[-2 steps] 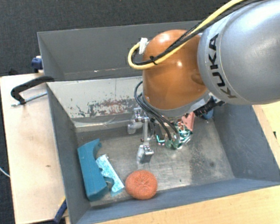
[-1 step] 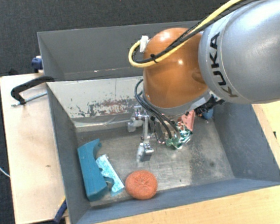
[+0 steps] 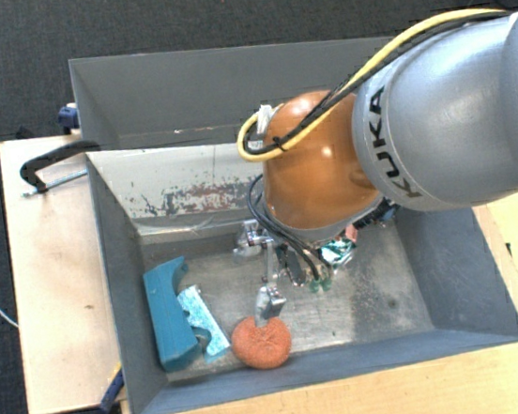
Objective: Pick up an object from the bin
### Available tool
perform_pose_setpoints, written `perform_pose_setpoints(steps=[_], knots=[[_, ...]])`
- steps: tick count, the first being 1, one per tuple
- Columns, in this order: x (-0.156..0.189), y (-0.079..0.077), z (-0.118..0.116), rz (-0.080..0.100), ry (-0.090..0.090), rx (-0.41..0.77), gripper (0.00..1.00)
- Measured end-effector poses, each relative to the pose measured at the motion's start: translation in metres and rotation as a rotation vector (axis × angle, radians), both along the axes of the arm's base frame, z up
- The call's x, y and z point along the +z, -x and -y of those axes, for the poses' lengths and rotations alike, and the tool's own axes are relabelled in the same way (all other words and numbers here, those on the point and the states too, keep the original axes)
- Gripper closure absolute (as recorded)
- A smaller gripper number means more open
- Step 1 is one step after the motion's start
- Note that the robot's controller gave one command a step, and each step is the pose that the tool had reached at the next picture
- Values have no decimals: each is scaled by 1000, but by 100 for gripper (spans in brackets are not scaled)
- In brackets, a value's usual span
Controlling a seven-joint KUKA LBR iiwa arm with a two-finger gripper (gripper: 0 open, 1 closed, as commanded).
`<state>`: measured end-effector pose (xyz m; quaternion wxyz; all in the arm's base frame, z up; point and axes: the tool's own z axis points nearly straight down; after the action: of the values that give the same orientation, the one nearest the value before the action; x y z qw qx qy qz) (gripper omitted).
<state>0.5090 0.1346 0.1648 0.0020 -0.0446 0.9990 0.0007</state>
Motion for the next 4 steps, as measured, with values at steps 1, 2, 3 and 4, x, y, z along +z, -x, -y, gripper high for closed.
perform_pose_setpoints(steps=[1,2,3,4], knots=[[-33,17,6,-6,1,167,0],[-15,13,10,4,0,274,0],[-86,12,19,13,-2,233,0],[-102,5,14,19,-2,253,100]])
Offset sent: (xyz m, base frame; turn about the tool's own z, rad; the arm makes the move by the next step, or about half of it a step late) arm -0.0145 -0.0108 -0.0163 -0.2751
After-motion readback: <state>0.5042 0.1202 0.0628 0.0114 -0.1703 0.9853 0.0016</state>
